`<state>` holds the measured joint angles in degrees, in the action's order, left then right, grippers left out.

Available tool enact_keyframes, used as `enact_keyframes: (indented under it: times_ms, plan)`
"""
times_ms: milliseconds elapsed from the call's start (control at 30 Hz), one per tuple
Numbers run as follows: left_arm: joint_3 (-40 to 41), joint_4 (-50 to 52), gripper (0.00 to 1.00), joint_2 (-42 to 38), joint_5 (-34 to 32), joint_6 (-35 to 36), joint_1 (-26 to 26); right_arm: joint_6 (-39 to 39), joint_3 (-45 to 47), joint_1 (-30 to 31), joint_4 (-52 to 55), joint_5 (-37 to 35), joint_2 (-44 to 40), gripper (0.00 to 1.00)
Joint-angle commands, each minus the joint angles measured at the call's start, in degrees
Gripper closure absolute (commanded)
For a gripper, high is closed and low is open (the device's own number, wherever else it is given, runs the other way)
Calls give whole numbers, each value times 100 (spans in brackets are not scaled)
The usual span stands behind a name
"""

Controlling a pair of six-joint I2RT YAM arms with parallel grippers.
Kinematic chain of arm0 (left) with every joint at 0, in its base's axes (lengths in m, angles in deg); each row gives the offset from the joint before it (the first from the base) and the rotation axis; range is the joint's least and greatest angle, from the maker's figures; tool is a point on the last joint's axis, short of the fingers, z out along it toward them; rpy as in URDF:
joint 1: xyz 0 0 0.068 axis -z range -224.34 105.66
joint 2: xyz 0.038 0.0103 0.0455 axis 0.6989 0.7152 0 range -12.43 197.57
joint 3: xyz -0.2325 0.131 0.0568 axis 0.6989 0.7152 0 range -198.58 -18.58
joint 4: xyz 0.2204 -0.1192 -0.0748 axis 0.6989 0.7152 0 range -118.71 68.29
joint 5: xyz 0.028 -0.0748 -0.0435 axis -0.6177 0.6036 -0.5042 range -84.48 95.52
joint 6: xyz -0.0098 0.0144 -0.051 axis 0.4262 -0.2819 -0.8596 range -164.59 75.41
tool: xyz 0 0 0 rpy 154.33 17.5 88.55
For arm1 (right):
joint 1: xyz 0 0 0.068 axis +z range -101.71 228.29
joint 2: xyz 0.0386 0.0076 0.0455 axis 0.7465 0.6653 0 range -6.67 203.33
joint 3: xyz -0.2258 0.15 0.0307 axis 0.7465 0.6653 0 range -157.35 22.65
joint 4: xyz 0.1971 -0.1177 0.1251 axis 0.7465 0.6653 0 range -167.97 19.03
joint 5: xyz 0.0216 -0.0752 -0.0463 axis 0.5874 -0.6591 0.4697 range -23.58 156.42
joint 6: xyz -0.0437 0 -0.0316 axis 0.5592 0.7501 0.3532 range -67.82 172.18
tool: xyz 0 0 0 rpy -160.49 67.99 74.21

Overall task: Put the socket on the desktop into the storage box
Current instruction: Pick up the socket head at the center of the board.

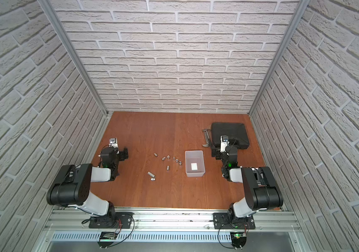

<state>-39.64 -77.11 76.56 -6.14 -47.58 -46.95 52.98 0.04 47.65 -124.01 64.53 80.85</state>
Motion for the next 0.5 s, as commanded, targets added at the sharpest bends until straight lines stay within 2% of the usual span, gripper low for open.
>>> enact_keyframes:
  times_ms: [0, 467]
  plan:
    - [-65, -242, 2, -27, 17, 50, -2, -9, -49, -31, -141, -26, -52, 0]
    - [-65, -242, 1, -25, 30, 52, -1, -11, -59, -33, -123, -13, -47, 0]
